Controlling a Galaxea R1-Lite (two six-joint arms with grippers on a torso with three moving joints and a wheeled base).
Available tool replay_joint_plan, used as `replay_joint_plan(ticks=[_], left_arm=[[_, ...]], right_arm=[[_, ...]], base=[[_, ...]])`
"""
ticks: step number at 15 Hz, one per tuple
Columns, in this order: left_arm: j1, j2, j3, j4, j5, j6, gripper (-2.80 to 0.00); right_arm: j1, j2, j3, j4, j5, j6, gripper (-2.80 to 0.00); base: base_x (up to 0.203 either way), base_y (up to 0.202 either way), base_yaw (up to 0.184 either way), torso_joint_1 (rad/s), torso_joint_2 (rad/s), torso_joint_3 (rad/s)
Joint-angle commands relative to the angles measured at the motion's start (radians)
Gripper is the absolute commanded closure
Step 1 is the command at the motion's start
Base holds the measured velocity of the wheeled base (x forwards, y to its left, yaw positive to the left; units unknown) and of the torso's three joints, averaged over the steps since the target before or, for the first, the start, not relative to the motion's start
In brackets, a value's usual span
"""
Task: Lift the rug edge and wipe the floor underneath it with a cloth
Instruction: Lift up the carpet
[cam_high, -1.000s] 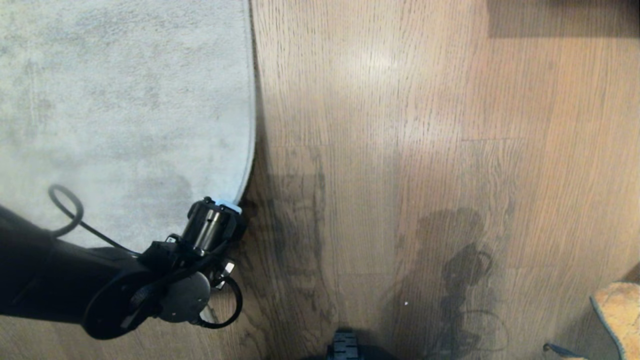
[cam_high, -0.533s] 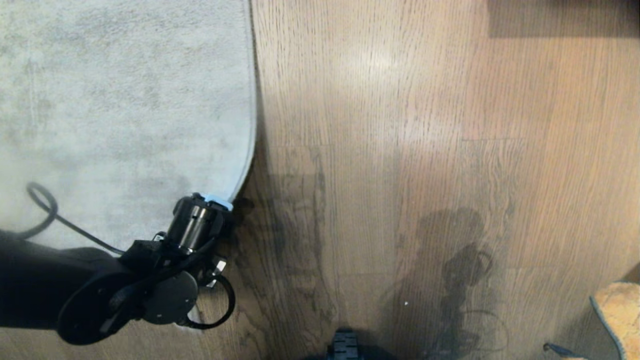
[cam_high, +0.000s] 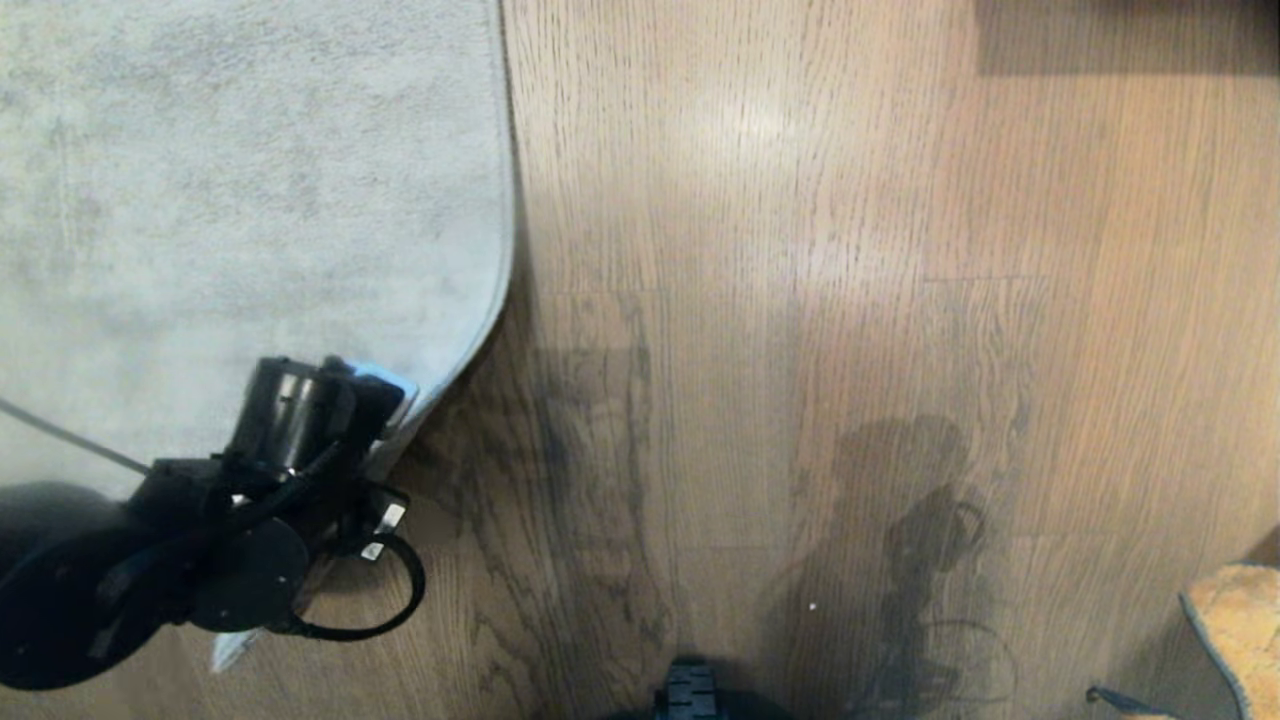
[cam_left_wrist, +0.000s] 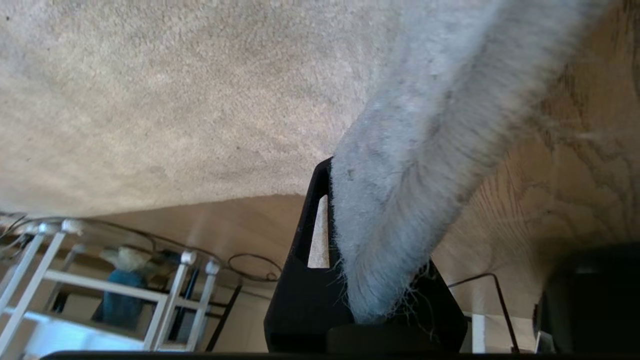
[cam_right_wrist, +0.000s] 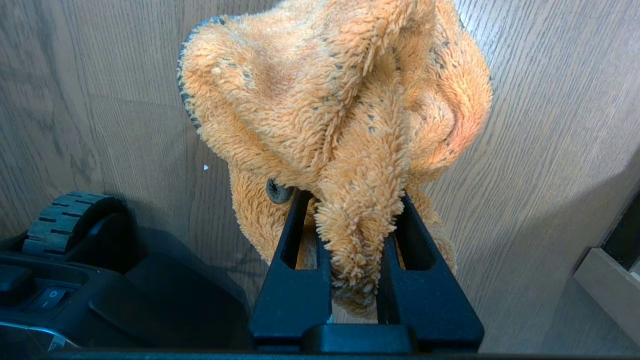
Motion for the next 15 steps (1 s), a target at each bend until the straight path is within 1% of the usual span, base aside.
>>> replay_joint_plan(ticks=[1,3,7,11,15], left_arm=[[0.041,-0.06,0.001,0.0,-0.038,0.025,0.0],[0.074,-0.091,0.003,0.001,-0.067,0.06,0.0],[0.125,-0.146,0.016,0.001,-0.073,0.106,0.0],[0.196,-0.205,0.016,0.024,-0.153,0.149,0.0],[0.251,-0.236,0.019,0.036,-0.176,0.156,0.0]], right_arm=[[0.001,0.001,0.0,0.0,0.001,-0.001,0.0],[0.001,0.001,0.0,0.0,0.001,-0.002,0.0],[0.0,0.001,0.0,0.0,0.001,-0.001,0.0],[0.0,0.001,0.0,0.0,0.002,-0.002,0.0],[0.0,0.001,0.0,0.0,0.0,-0.001,0.0]], base=[[0.0,0.0,0.0,0.0,0.0,0.0],[0.0,0.0,0.0,0.0,0.0,0.0],[0.0,0.0,0.0,0.0,0.0,0.0],[0.0,0.0,0.0,0.0,0.0,0.0],[0.0,0.0,0.0,0.0,0.0,0.0]])
